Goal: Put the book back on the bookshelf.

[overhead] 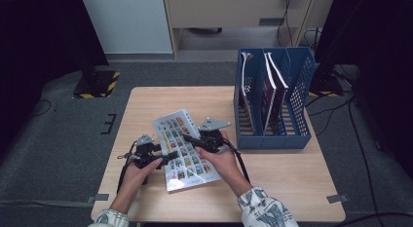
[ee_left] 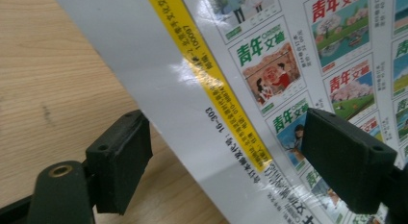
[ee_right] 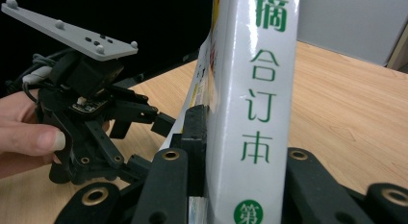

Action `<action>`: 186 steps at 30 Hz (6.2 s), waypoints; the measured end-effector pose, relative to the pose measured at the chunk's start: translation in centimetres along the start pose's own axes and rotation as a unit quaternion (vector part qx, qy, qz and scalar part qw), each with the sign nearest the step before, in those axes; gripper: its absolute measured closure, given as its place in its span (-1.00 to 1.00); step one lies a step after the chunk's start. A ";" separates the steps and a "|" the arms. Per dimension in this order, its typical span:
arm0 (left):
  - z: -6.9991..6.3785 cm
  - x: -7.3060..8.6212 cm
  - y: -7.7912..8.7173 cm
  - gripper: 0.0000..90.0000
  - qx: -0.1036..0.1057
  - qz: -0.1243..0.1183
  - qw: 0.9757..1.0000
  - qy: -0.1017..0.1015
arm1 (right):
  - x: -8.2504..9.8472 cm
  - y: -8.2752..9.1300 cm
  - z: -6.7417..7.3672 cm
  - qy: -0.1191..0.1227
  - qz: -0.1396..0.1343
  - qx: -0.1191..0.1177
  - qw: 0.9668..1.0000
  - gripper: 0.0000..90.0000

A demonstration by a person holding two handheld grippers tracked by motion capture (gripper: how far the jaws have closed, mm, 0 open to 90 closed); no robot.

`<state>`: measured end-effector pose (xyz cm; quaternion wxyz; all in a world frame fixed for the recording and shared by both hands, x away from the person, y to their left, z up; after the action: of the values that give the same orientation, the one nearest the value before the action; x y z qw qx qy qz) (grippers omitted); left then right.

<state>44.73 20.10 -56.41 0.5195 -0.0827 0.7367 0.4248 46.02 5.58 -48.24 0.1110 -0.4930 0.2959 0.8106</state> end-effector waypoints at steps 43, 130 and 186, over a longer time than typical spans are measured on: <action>0.6 -1.1 1.7 0.25 0.043 -0.026 0.998 0.041 | -1.0 0.8 0.0 0.002 -0.033 -0.021 0.999 0.64; 0.0 -4.7 4.3 0.49 -0.034 -0.051 0.997 -0.052 | -1.8 1.7 -0.6 0.014 -0.024 -0.011 1.000 0.63; 0.3 -6.3 6.0 0.40 -0.101 -0.116 0.982 -0.113 | -1.8 1.9 0.9 0.069 -0.076 -0.043 0.994 0.43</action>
<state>44.35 22.04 -47.90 0.6341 -0.1714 0.6121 0.4402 45.39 4.79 -45.65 0.1305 -0.5731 0.2296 0.7757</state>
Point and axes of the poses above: each handheld gripper's, and its own axes: y roughly backward along the jaws, x roughly out of its underside, z roughly to its left, the point moved 8 cm from there along -y, roughly forward along the jaws, and after that the axes turned 13 degrees about -y, right-handed, at the moved point
